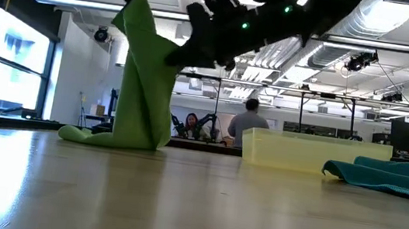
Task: Roll microfiber towels into tight, uniform cylinder then place into a basket
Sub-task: Fold the top green microfiber towel
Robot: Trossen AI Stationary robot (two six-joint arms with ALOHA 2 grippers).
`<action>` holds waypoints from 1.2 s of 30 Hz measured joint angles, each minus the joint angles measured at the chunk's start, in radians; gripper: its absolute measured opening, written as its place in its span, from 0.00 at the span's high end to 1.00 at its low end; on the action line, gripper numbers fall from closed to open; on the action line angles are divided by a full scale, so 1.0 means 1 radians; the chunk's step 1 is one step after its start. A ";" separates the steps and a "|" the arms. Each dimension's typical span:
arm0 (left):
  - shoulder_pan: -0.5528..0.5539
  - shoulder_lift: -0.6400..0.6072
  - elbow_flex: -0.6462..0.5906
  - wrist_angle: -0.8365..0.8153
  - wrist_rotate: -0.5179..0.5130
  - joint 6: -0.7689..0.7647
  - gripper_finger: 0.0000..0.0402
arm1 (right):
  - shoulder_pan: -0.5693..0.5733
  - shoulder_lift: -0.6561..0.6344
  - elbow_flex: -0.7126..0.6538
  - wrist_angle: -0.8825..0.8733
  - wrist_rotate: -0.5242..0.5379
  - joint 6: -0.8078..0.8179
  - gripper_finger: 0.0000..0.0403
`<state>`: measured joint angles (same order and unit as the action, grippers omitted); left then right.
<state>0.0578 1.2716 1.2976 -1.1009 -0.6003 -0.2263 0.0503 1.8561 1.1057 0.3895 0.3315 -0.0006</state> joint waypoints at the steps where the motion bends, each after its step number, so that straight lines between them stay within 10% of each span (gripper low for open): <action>1: 0.000 0.000 0.000 -0.006 0.033 -0.008 1.00 | 0.001 -0.023 0.000 -0.036 0.000 0.000 1.00; 7: 0.000 0.000 0.000 -0.010 0.225 -0.007 1.00 | 0.021 -0.170 0.000 -0.239 0.000 -0.001 1.00; 14: -0.001 0.000 0.000 -0.022 0.204 0.006 1.00 | 0.046 -0.349 0.000 -0.342 0.011 -0.087 1.00; 26: 0.014 0.000 0.000 -0.082 -0.248 0.245 1.00 | -0.047 -0.387 0.000 -0.218 0.196 -0.341 1.00; 36: 0.118 0.000 0.000 -0.044 -0.768 0.465 1.00 | -0.235 -0.364 0.013 0.017 0.034 -0.576 1.00</action>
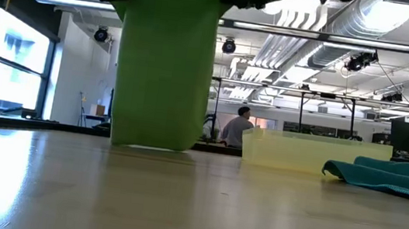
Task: Roll microfiber towels into tight, uniform cylinder then place into a basket
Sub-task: Fold the top green microfiber towel
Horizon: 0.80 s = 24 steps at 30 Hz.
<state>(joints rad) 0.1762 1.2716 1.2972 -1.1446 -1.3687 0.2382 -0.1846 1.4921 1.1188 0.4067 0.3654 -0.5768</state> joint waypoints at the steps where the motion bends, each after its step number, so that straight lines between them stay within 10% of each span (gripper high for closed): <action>1: 0.004 0.000 0.000 0.000 -0.013 -0.001 1.00 | -0.001 0.000 0.016 -0.010 -0.004 -0.013 1.00; 6: -0.013 0.000 0.000 -0.006 0.029 -0.124 1.00 | 0.030 0.000 0.086 -0.204 -0.006 -0.067 1.00; 16: -0.139 0.000 0.000 -0.061 0.614 -0.358 1.00 | 0.107 0.002 0.089 -0.479 0.008 -0.030 1.00; 24: -0.155 -0.008 0.000 -0.072 0.501 -0.339 1.00 | 0.096 0.002 0.090 -0.319 -0.026 -0.142 1.00</action>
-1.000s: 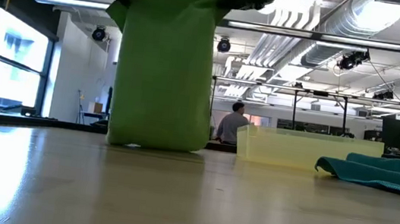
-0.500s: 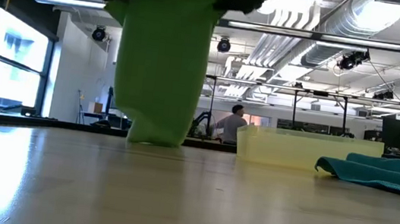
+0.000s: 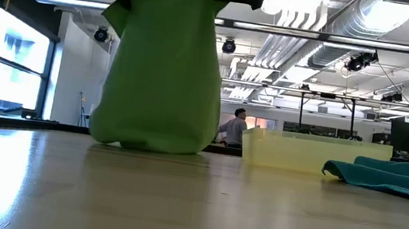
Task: Roll microfiber towels into tight, uniform cylinder then place into a basket
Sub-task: Fold the top green microfiber towel
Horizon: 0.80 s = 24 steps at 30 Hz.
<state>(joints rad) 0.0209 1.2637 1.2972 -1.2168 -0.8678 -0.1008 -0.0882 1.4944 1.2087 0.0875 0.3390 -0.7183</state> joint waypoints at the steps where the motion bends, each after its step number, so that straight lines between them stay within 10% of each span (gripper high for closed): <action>1: 0.005 0.000 0.000 -0.001 -0.080 0.007 1.00 | -0.010 0.000 0.000 0.018 0.001 -0.021 1.00; 6: 0.060 0.000 0.000 0.022 -0.449 0.099 1.00 | -0.088 0.035 0.000 0.197 -0.016 -0.180 1.00; 13: 0.163 0.000 0.000 0.139 -0.693 0.293 1.00 | -0.194 0.074 0.001 0.477 -0.107 -0.337 1.00; 20: 0.162 0.000 0.000 0.225 -0.604 0.229 1.00 | -0.173 0.065 0.041 0.196 -0.105 -0.201 1.00; 24: 0.076 -0.001 -0.007 0.122 -0.225 -0.047 1.00 | -0.108 0.069 0.022 -0.101 -0.108 0.032 1.00</action>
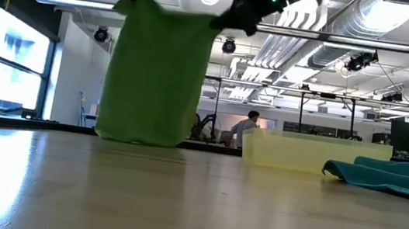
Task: Roll microfiber towels into tight, uniform cylinder then place into a basket
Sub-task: Fold the top green microfiber towel
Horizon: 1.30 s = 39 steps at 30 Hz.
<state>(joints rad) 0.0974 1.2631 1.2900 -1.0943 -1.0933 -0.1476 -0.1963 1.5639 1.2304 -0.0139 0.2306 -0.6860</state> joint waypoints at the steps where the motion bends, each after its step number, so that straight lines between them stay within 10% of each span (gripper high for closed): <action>1: -0.021 0.002 -0.002 -0.047 0.124 -0.095 1.00 | 0.018 0.000 -0.012 -0.038 0.000 0.061 1.00; 7: -0.196 0.125 -0.003 -0.244 0.417 -0.521 1.00 | 0.154 0.001 -0.126 -0.134 -0.015 0.219 1.00; 15: -0.320 0.386 -0.002 -0.270 0.725 -0.555 1.00 | 0.264 0.003 -0.224 -0.118 -0.101 0.394 1.00; 33: -0.420 0.517 0.152 -0.295 1.016 -0.480 1.00 | 0.280 0.003 -0.231 -0.136 -0.290 0.413 1.00; 39: -0.361 0.517 0.174 -0.285 1.066 -0.777 1.00 | 0.280 0.003 -0.231 -0.138 -0.219 0.413 1.00</action>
<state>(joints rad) -0.2633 1.7798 1.4639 -1.3789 -0.0273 -0.9242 0.0837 1.5665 0.9993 -0.1521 0.0113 -0.2725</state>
